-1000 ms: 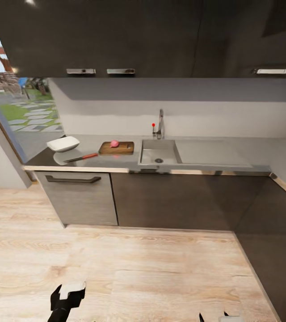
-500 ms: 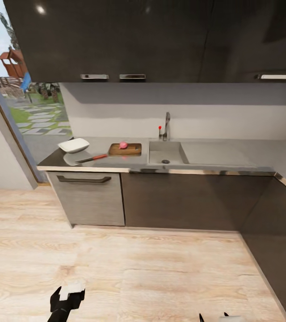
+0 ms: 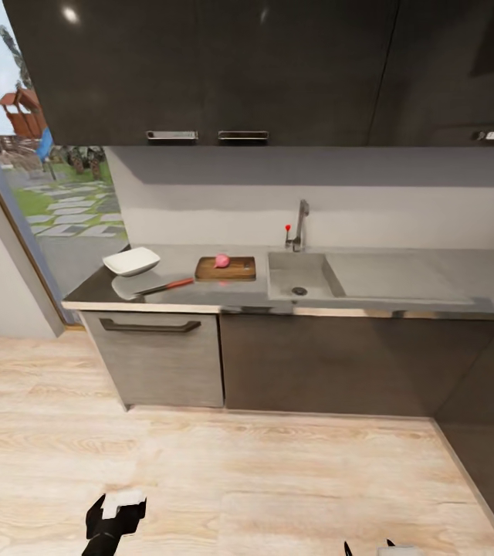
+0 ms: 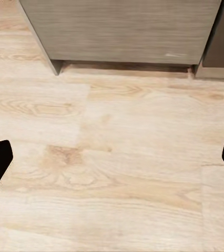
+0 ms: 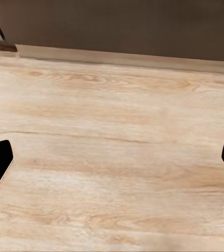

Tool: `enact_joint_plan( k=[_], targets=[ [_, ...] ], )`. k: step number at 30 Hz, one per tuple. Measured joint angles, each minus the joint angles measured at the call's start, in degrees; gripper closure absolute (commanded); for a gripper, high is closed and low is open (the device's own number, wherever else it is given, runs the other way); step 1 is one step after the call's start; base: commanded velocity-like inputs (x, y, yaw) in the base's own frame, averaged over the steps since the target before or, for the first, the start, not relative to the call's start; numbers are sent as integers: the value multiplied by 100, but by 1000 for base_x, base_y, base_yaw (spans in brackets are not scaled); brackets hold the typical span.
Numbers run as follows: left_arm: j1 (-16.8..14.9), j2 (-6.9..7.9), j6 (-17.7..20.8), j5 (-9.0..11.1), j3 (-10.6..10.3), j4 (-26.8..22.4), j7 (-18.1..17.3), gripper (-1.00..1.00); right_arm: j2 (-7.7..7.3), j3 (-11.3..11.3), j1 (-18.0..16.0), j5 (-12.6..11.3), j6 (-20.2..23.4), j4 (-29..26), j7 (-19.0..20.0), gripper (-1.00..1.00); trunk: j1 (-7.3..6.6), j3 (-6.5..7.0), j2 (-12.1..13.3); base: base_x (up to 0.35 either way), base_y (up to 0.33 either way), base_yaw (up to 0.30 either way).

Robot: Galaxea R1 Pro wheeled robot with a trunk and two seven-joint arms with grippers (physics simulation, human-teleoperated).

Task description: In the kitchen, take the Vidalia onion out of the sink, dice it on the chopping board with the paring knife, put the diced onion into the bowl on the countertop, then place both the paring knife and the chopping board into the sink.

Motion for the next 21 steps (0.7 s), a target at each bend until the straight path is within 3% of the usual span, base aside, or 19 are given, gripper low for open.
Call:
enact_joint_plan(
  k=[14, 21],
  targets=[
    [0, 9, -1, 0, 0, 0, -8, -100, -1, 1, 0, 3, 0, 0, 0, -100, 0, 0, 0, 253, 196, 0],
    [0, 3, 2, 0, 0, -1, -8, -100, -1, -8, 0, 1, 0, -1, 0, -100, 3, 0, 1, 71, 58, 0]
  ],
)
